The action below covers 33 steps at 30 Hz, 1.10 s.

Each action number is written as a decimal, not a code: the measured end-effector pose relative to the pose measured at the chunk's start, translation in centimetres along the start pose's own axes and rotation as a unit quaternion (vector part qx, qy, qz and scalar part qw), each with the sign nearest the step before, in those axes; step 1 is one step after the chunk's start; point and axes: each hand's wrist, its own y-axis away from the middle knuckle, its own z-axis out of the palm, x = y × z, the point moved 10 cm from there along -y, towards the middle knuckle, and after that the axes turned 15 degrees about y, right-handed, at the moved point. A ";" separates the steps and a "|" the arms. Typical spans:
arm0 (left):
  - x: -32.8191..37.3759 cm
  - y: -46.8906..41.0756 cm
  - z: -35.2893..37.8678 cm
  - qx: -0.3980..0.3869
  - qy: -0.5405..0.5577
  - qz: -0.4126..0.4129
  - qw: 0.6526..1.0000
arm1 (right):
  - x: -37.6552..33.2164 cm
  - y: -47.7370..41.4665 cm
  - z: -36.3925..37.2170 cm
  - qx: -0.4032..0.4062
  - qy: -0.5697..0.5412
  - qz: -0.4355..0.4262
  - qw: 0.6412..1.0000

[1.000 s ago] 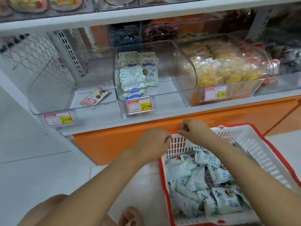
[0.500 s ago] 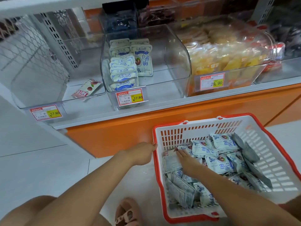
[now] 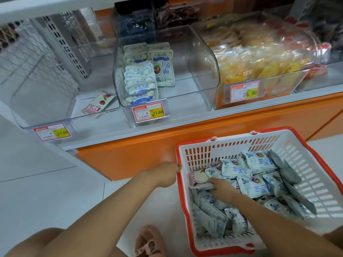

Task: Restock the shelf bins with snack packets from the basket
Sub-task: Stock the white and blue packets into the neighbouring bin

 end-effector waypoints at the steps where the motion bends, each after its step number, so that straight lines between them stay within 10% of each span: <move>1: 0.0 0.0 -0.3 0.007 0.017 0.003 1.000 | 0.6 0.3 -0.6 -0.005 -0.107 0.032 0.994; 4: -0.3 0.2 -1.1 0.026 0.028 -0.009 0.999 | -0.1 1.9 -2.1 -0.072 -0.487 0.061 0.868; 7: 0.7 1.4 -3.8 0.100 0.030 0.011 0.994 | -2.9 4.1 -6.9 -0.090 -0.589 -0.030 0.803; 19: 6.1 16.5 -19.4 0.510 0.103 0.193 0.832 | -12.5 13.5 -27.7 0.107 -0.519 -0.215 0.820; 27: 1.4 18.3 -22.9 0.600 0.172 0.122 0.772 | -13.6 6.3 -38.3 0.329 -0.426 -0.085 0.839; 33: 0.2 17.9 -24.1 0.606 0.179 0.131 0.764 | -15.2 -3.0 -38.6 0.246 -0.329 0.017 0.911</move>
